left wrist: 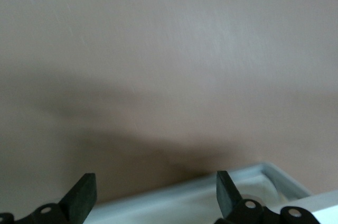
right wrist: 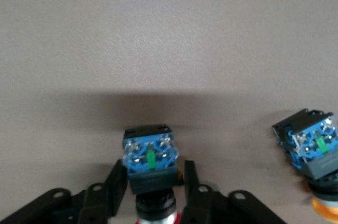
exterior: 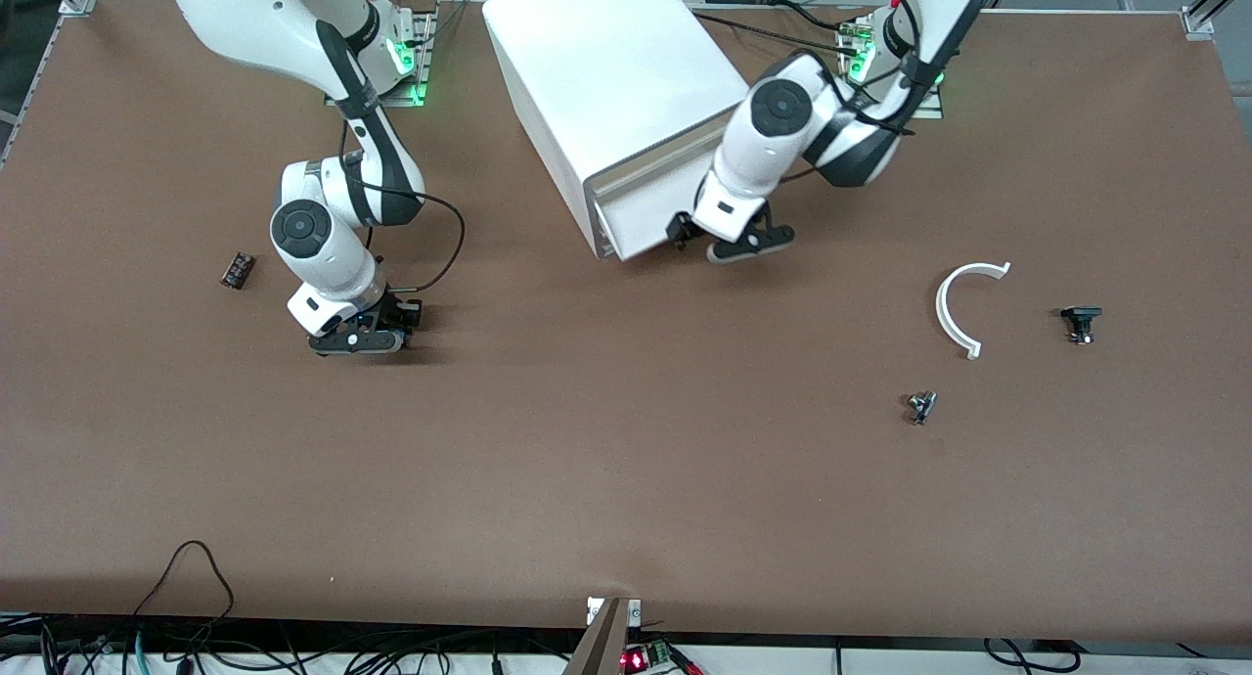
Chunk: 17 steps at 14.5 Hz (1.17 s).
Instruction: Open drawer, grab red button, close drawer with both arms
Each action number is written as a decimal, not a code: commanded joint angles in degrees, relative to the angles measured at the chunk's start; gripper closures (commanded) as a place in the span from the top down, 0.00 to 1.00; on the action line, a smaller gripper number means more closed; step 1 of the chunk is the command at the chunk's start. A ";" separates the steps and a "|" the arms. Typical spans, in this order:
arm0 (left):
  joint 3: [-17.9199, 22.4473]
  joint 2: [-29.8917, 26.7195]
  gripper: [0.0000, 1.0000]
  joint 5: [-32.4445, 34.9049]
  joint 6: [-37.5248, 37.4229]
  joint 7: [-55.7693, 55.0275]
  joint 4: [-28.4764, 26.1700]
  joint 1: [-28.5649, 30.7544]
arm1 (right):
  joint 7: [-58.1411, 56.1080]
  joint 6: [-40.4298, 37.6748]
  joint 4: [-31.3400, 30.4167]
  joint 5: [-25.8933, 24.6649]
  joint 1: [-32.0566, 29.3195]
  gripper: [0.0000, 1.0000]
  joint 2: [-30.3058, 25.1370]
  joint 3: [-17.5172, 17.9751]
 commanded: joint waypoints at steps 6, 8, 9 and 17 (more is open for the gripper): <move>-1.98 -4.64 1.00 1.42 -0.68 -1.42 -0.25 3.36 | 5.13 -38.49 24.24 -0.12 -0.47 1.00 -4.55 0.55; 1.52 -7.62 1.00 1.69 -2.07 5.21 1.77 7.06 | 5.48 -48.53 33.31 -0.12 -0.99 1.00 -4.55 0.46; 3.55 -9.03 1.00 1.60 -4.78 13.09 3.17 7.85 | 5.30 -51.88 36.66 -0.12 -1.35 1.00 -4.55 0.28; 24.46 -20.54 1.00 0.20 -31.41 59.44 15.92 10.32 | 4.51 -57.36 40.38 -2.57 -15.38 1.00 -13.86 9.23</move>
